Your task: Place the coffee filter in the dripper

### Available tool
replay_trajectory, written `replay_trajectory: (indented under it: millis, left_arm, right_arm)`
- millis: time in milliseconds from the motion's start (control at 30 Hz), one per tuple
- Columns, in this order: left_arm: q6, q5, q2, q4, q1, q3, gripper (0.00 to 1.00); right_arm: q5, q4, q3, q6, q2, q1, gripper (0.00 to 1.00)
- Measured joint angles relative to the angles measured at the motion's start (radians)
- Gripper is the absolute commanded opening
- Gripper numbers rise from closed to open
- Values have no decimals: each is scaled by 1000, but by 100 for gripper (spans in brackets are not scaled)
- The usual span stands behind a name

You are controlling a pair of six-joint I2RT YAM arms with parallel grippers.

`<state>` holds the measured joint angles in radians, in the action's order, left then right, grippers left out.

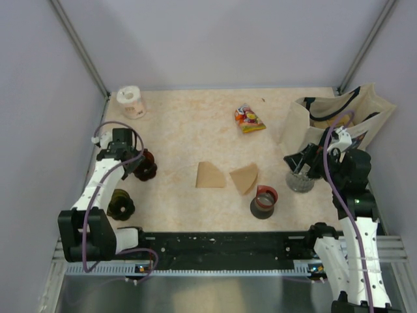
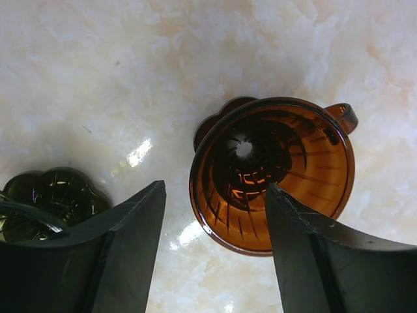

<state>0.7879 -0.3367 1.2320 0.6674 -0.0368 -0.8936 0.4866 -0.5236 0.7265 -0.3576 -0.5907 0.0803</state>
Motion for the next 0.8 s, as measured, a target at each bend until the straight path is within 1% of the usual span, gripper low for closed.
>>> replay_trajectory:
  millis: [67,133,267,400,467,567,600,633,667,800]
  left_arm:
    - [2,-7,24,-8,0,1,62]
    - [4,-14,45,-19,-1,3,53]
    - [6,-13,82,-37,-1,5,45]
    - [6,-14,104,-51,-2,10,42]
    - [6,-18,106,-63,-3,19,39]
    - [6,-21,118,-71,-4,24,28]
    - [7,-20,124,-74,-5,25,19]
    - [8,-20,129,-77,-7,26,7]
    - [8,-20,132,-80,-8,26,0]
    - [18,-2,113,-151,-5,10,0]
  right_arm:
    - [0,0,0,0,0,0,99]
    - [-2,1,0,0,0,0,98]
    - [-5,0,0,1,0,0,98]
    - [-8,-2,0,6,2,0,98]
    - [-8,-3,0,8,6,0,98]
    - [-11,-10,0,9,12,0,98]
    - [-11,-14,0,10,14,0,98]
    - [-11,-16,0,10,15,0,97]
    - [-11,-17,0,10,15,0,97]
    - [-9,-18,1,10,15,0,97]
